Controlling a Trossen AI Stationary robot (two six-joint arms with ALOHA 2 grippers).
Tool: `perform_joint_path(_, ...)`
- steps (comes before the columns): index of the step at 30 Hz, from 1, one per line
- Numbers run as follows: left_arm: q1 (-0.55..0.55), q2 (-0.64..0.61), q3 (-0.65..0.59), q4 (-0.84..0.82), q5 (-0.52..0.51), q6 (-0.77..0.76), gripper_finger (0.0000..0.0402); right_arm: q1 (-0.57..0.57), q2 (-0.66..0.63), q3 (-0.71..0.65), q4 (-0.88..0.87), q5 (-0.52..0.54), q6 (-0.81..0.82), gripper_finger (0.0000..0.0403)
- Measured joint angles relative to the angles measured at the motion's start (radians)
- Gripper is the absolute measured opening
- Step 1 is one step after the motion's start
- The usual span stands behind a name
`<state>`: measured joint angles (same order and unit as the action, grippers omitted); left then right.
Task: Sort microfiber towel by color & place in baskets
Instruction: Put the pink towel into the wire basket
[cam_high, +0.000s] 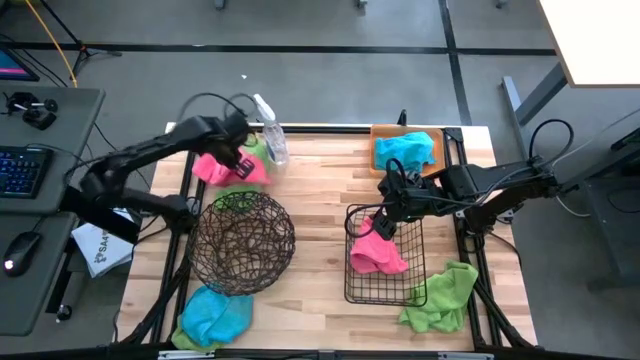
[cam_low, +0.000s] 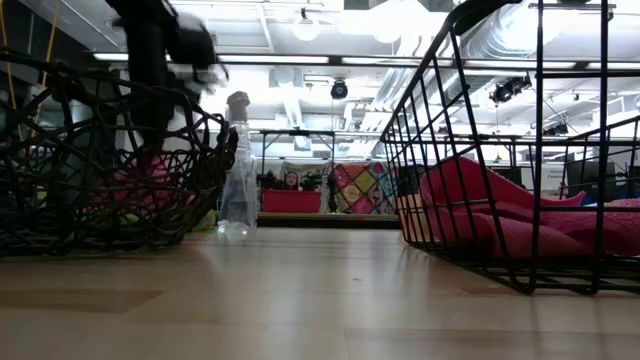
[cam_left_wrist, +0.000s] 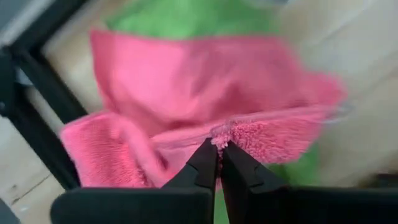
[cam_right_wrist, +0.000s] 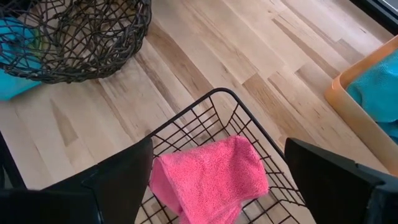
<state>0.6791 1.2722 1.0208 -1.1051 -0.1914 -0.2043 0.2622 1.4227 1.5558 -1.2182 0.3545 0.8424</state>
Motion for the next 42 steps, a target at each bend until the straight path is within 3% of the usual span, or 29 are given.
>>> perform_joint_path(8,-0.107,-0.238,0.244,-0.155,0.107,-0.088,0.0000,0.019,-0.001,0.000,0.023,0.051,-0.038,0.0360)
perform_joint_path(15,-0.317,-0.272,0.418,0.000,0.138,-0.235,0.0000,0.020,-0.010,0.000,0.026,0.068,-0.082,0.0360)
perform_joint_path(20,-0.483,-0.189,0.474,0.225,0.105,-0.206,0.0000,0.019,-0.038,0.000,0.015,0.082,-0.103,0.0360)
perform_joint_path(30,-0.668,0.079,0.543,0.709,0.075,-0.057,0.0000,0.020,-0.202,0.000,0.011,0.261,-0.050,0.0360)
perform_joint_path(35,-0.722,0.207,0.554,0.955,0.105,0.010,0.0000,0.020,-0.253,0.000,0.011,0.328,-0.035,0.0360)
perform_joint_path(42,-0.745,0.362,0.554,1.243,0.191,-0.023,0.0000,0.020,-0.258,0.000,0.010,0.335,-0.035,0.0360)
